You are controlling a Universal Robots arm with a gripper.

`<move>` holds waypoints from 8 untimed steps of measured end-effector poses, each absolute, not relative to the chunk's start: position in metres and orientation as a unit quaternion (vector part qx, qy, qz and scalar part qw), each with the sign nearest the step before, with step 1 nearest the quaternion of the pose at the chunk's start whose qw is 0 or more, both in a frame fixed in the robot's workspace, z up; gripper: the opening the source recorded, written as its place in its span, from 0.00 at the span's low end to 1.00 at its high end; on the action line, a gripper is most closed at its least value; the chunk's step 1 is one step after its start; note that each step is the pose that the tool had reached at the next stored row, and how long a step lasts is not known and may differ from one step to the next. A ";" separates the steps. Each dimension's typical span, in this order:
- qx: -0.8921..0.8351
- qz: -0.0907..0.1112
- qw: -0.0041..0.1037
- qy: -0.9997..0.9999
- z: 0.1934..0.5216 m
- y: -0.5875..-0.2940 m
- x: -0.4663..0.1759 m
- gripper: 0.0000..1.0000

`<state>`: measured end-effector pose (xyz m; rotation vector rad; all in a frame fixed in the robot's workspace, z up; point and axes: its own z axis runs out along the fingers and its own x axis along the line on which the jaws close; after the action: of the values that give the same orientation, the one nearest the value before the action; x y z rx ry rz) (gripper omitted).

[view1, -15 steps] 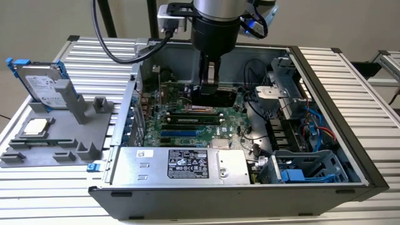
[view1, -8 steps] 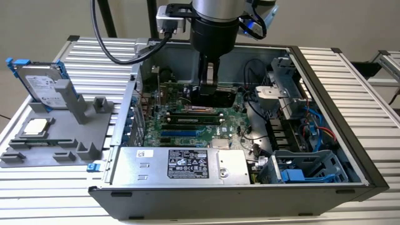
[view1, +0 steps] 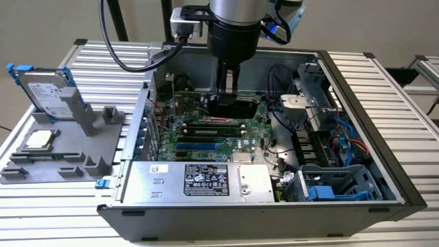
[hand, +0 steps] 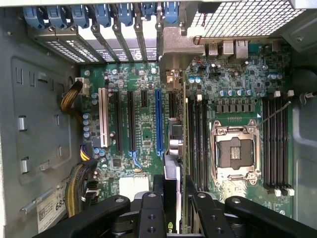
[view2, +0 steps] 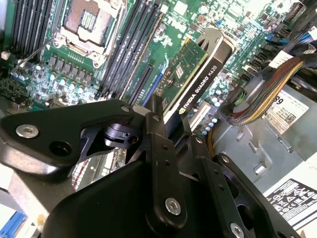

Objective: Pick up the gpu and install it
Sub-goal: 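Insert the gpu into the slot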

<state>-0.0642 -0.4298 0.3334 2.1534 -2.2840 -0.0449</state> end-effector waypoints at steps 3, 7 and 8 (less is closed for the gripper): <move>0.686 -0.014 0.001 -0.728 0.333 -0.430 -0.065 0.00; 0.686 -0.014 0.001 -0.728 0.331 -0.430 -0.065 0.00; 0.686 -0.014 0.001 -0.728 0.331 -0.430 -0.066 0.00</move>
<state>-0.0655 -0.4297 0.3308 2.1536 -2.2841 -0.0450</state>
